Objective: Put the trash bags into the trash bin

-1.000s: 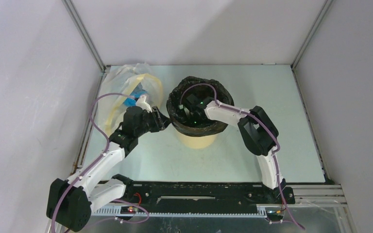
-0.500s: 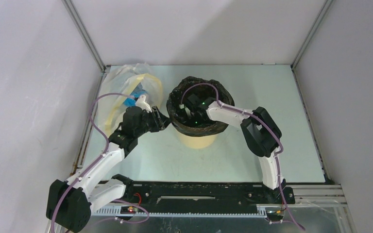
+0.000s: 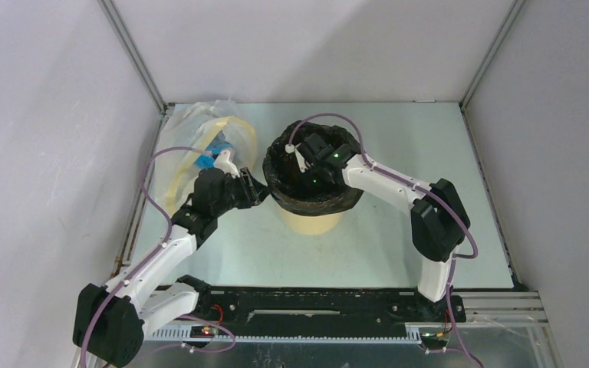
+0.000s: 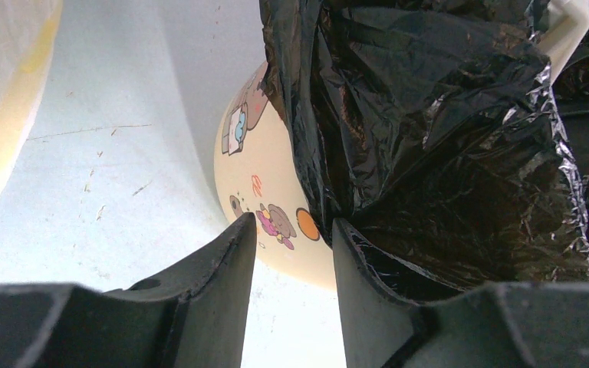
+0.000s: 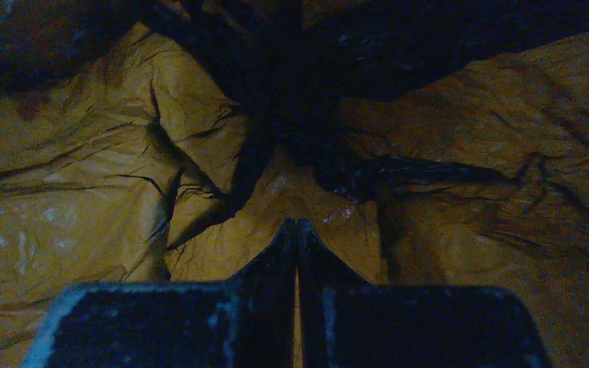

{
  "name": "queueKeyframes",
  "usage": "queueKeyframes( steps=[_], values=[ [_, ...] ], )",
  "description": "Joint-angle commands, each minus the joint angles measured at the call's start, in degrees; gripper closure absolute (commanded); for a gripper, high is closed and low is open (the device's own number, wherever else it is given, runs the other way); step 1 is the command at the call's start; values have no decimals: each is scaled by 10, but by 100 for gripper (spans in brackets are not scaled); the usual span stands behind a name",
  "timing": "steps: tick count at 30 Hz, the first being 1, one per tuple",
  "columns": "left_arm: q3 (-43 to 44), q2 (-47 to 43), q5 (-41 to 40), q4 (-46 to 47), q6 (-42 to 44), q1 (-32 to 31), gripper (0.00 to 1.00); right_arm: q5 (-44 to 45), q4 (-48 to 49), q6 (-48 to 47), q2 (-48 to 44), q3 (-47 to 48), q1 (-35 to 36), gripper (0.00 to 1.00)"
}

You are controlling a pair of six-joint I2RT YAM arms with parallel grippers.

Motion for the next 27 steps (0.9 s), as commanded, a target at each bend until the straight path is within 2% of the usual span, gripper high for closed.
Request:
queueKeyframes(
  steps=[1,6,9,12,14,21,27],
  values=[
    [15,-11,12,19,7,-2,52,83,-17,10,-12,47,-15,100],
    [16,-7,11,20,8,-2,52,237,-32,26,3,61,-26,100],
    [18,-4,14,19,9,-1,53,274,-29,29,4,58,-27,100],
    [18,-2,15,19,9,-1,52,274,-29,27,7,57,-27,100],
    [19,-2,15,18,10,-1,52,255,-28,22,4,55,-23,100],
    [21,0,16,18,9,-2,53,73,-12,-2,-14,46,34,100],
    [20,-2,17,18,8,-2,52,1,-11,3,-12,50,74,100]
  ],
)
